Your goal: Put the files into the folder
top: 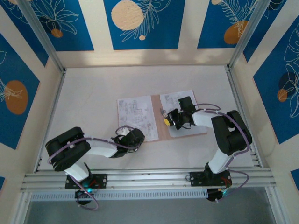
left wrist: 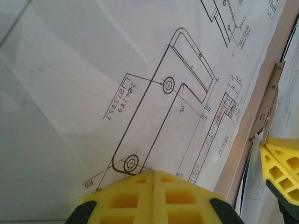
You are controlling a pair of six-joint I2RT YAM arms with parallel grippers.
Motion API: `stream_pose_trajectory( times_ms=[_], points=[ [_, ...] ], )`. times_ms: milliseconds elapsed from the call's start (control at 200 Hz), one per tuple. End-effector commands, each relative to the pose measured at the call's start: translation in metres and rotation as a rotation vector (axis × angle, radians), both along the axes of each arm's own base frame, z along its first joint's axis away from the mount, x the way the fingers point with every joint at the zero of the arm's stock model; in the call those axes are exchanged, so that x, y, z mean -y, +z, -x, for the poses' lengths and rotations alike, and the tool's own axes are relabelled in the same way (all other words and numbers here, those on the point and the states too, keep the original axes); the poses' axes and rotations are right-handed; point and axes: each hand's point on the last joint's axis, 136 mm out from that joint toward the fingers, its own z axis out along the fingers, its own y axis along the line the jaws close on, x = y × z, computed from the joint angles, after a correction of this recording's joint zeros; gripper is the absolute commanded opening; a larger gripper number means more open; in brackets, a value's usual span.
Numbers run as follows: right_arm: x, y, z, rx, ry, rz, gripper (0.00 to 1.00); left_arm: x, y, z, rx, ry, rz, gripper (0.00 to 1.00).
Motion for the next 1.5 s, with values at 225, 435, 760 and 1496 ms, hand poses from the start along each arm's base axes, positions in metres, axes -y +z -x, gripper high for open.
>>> stream_pose_trajectory(
  times_ms=[225, 435, 760, 1496],
  points=[
    [0.055, -0.063, 0.050, -0.262, -0.082, 0.237, 0.00, -0.033, -0.033, 0.020, -0.081, 0.014, -0.146, 0.04],
    [0.058, -0.065, 0.049, -0.268, -0.082, 0.239, 0.00, -0.034, -0.033, 0.020, -0.081, 0.014, -0.150, 0.04],
    [0.060, -0.078, 0.063, -0.327, -0.082, 0.270, 0.00, -0.032, -0.033, 0.019, -0.079, 0.010, -0.151, 0.04],
    [0.057, -0.087, 0.081, -0.463, -0.048, 0.449, 0.00, -0.028, -0.036, 0.020, -0.086, -0.005, -0.143, 0.04]
  ],
)
